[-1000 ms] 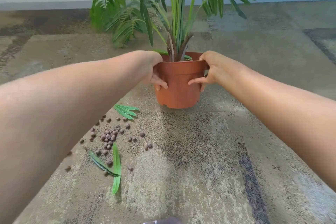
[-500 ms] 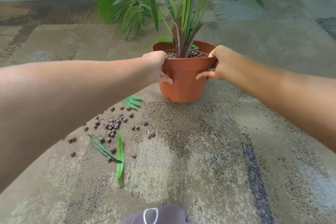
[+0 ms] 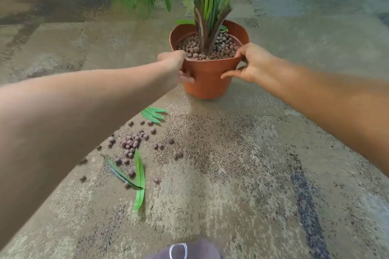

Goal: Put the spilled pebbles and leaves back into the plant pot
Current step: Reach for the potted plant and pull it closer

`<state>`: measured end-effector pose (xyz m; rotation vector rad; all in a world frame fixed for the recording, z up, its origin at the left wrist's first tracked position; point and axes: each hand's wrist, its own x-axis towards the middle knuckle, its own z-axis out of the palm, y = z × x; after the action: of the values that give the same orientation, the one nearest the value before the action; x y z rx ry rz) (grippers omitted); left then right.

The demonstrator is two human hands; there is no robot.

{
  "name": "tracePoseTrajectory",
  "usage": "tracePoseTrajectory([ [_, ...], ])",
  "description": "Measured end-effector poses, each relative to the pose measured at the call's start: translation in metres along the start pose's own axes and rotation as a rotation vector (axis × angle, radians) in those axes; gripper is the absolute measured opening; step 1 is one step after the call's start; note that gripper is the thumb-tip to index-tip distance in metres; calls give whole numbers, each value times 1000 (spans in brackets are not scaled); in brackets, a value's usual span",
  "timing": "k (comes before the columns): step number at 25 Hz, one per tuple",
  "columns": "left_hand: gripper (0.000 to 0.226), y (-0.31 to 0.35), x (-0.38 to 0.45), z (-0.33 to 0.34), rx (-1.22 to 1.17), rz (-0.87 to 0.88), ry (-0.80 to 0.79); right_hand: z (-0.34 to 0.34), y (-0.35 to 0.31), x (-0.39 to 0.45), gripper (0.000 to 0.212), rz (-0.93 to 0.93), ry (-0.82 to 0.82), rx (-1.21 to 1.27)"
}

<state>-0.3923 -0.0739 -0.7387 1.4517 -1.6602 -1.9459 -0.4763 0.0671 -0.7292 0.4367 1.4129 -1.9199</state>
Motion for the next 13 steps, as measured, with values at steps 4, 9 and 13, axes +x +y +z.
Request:
tracePoseTrajectory([
  [4,8,-23,16,-6,-16,43,-68,2,20,28,35,-51,-42,-130],
  [9,39,-19,23,-30,119,76,-318,-5,20,52,38,-139,-78,-182],
  [13,58,-42,24,-80,189,139,-277,-19,21,46,35,-234,-117,-296],
])
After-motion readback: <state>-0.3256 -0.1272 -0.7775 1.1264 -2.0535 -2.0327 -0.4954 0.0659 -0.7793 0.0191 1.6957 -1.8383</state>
